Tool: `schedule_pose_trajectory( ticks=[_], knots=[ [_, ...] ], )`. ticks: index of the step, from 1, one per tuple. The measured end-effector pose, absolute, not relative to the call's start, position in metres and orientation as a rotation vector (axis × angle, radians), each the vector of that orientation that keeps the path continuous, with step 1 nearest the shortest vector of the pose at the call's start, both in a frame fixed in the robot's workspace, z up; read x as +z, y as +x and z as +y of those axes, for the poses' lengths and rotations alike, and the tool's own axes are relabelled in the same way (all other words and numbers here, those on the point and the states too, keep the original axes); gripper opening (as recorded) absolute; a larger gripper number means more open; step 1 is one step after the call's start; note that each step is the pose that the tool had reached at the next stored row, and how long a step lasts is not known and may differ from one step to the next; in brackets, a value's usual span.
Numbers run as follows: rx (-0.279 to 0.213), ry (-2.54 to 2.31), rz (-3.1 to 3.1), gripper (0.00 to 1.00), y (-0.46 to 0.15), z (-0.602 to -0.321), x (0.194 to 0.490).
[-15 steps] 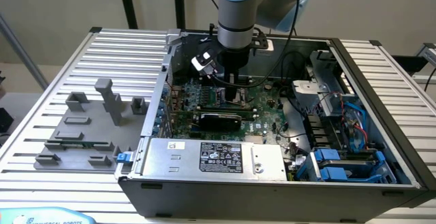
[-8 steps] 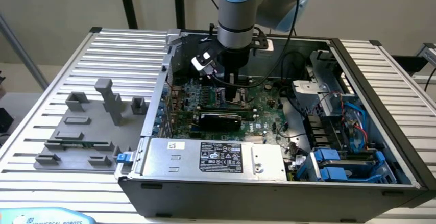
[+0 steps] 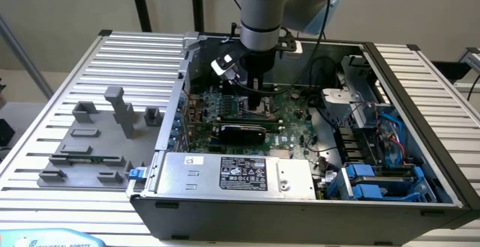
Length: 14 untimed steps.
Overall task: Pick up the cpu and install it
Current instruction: 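Place the cpu into insertion slot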
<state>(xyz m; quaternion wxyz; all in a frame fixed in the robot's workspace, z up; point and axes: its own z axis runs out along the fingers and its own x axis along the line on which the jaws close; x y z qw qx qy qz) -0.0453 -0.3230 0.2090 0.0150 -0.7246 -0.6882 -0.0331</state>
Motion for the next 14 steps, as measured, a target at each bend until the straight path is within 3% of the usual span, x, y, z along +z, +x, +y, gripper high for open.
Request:
schedule_pose_trajectory(
  ticks=[5, 14],
  knots=[
    [-0.103, -2.255, -2.142, 0.6, -0.0453, -0.3231, 0.2104],
    [-0.103, -2.255, -2.141, 0.24, -0.0453, -0.3244, 0.2157]
  ],
)
